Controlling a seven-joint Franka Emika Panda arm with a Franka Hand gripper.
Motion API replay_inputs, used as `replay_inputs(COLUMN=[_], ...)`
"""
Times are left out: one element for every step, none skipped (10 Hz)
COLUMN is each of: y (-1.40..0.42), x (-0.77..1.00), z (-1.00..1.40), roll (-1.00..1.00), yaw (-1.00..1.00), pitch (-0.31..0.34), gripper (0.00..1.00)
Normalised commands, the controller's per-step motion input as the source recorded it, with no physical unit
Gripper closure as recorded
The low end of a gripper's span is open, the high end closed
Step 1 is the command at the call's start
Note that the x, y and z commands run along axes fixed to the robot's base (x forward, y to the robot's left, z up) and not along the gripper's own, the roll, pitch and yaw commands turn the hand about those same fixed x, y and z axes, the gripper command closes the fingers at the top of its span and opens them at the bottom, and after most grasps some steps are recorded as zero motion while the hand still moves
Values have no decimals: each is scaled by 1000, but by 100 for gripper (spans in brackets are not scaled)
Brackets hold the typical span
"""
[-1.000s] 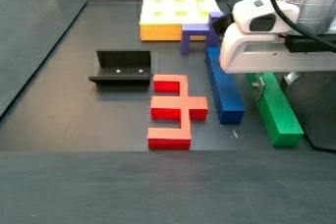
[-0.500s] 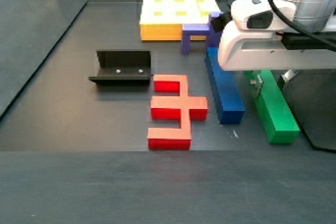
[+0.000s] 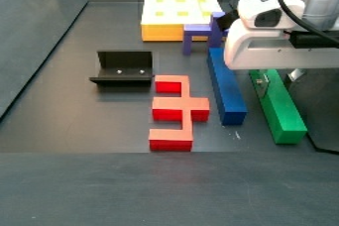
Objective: Pick up the green object. Move up. Move to above the board. Insert the green object.
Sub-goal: Pick up the green object, then move up.
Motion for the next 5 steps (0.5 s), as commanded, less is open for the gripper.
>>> replay_inputs(y=[0,0,-15,-4,5], x=[0,0,-77,-119,-126], z=[0,833,783,676,354], roll=[0,0,-8,9,84], yaw=[0,0,-46,-45,-23], pitch=[0,0,41,71,71], gripper=[100,100,100,100,100])
